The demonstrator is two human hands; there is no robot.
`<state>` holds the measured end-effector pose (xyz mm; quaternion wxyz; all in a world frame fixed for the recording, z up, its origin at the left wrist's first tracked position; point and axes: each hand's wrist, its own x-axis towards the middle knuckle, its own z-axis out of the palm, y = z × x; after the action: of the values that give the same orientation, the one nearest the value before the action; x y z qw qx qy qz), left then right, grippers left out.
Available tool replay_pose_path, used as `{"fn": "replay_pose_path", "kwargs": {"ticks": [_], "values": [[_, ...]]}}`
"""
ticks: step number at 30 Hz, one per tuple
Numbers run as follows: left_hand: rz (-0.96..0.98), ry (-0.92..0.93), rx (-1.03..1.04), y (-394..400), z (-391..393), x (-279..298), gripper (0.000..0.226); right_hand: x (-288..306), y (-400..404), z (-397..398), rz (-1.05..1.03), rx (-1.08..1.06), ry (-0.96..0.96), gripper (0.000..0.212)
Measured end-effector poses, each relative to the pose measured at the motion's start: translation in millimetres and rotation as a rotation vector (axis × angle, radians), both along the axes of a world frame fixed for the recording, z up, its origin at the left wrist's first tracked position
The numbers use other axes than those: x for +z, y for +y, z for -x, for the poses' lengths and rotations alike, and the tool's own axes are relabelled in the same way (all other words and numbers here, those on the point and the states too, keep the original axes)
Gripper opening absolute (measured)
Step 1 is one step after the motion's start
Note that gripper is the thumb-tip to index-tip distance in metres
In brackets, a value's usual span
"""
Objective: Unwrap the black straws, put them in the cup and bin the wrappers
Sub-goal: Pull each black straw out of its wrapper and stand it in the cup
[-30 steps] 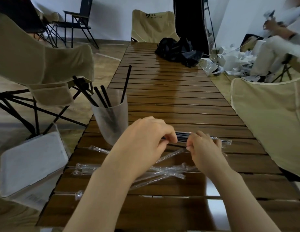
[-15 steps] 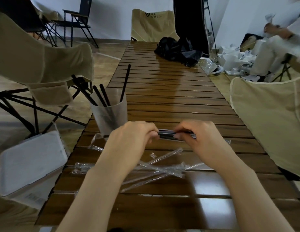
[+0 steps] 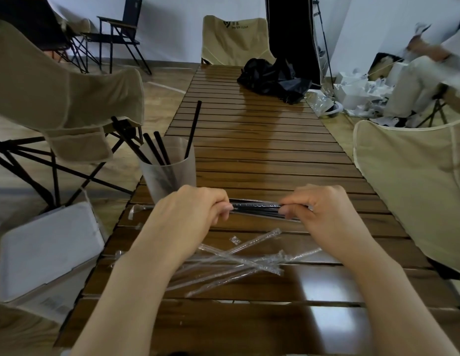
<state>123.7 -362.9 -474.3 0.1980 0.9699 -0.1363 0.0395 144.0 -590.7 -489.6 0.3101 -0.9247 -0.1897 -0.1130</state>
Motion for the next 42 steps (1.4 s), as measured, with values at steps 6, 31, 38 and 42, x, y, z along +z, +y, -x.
{"fn": "replay_pose_path", "kwargs": {"ticks": [6, 31, 38, 42], "values": [[0.022, 0.032, -0.061, -2, -3, -1, 0.028, 0, 8, 5, 0.006, 0.043, 0.012, 0.017], [0.136, 0.029, -0.079, 18, -6, -9, 0.028, 11, 15, 9, -0.123, 0.032, 0.151, 0.009], [0.141, 0.053, -0.056, 27, -5, -7, 0.027, 10, 2, 8, -0.087, -0.024, 0.160, 0.011], [0.125, 0.050, -0.070, 25, -5, -9, 0.028, 8, 7, 8, -0.090, -0.040, 0.148, 0.011]]}}
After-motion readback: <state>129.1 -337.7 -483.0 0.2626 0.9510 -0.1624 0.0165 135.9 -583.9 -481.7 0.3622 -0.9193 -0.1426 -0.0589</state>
